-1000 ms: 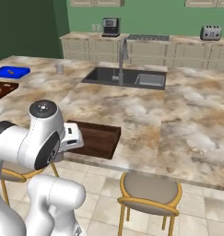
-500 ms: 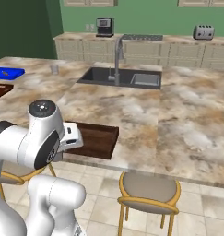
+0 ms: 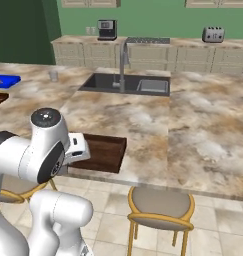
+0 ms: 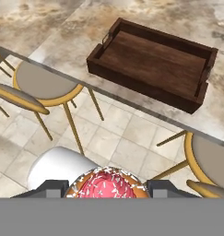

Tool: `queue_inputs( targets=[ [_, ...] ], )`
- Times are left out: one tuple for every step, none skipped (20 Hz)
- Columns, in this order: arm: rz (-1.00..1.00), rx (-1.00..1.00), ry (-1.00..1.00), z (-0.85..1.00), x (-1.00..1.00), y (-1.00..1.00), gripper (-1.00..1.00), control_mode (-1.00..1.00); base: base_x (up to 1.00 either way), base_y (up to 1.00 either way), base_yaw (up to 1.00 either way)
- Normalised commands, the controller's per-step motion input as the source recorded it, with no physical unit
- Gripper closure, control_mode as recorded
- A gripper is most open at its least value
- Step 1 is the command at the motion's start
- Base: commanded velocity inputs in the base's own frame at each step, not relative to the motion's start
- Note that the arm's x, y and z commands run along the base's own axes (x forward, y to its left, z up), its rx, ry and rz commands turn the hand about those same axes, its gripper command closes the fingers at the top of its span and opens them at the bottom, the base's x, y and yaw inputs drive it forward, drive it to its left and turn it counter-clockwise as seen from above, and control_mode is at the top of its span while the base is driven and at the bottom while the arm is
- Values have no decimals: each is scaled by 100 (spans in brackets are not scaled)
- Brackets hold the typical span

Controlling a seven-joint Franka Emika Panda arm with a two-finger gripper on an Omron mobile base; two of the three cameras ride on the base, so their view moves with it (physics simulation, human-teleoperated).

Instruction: Take the cake and cupcake from the fridge and place them on the empty tray on the dining counter.

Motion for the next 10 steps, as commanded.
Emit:
queue_inputs(
  targets=[
    [0,0,0,0,0,0,100,100,54,34,-9],
    [-6,0,0,0,73,21,100,-100,0,0,0],
    [-1,0,0,-9,92,8,100,-100,0,0,0],
    [0,1,0,-8,100,0,100,-100,0,0,0],
    [0,5,0,-5,100,0,100,-100,0,0,0],
    [0,5,0,-4,100,11,100,-100,0,0,0],
    [0,4,0,-4,100,24,100,-100,0,0,0],
    [0,3,-1,-4,100,31,100,-100,0,0,0],
    [0,2,-1,-4,100,44,100,-100,0,0,0],
    [0,4,-4,-8,100,51,100,-100,0,0,0]
  ],
)
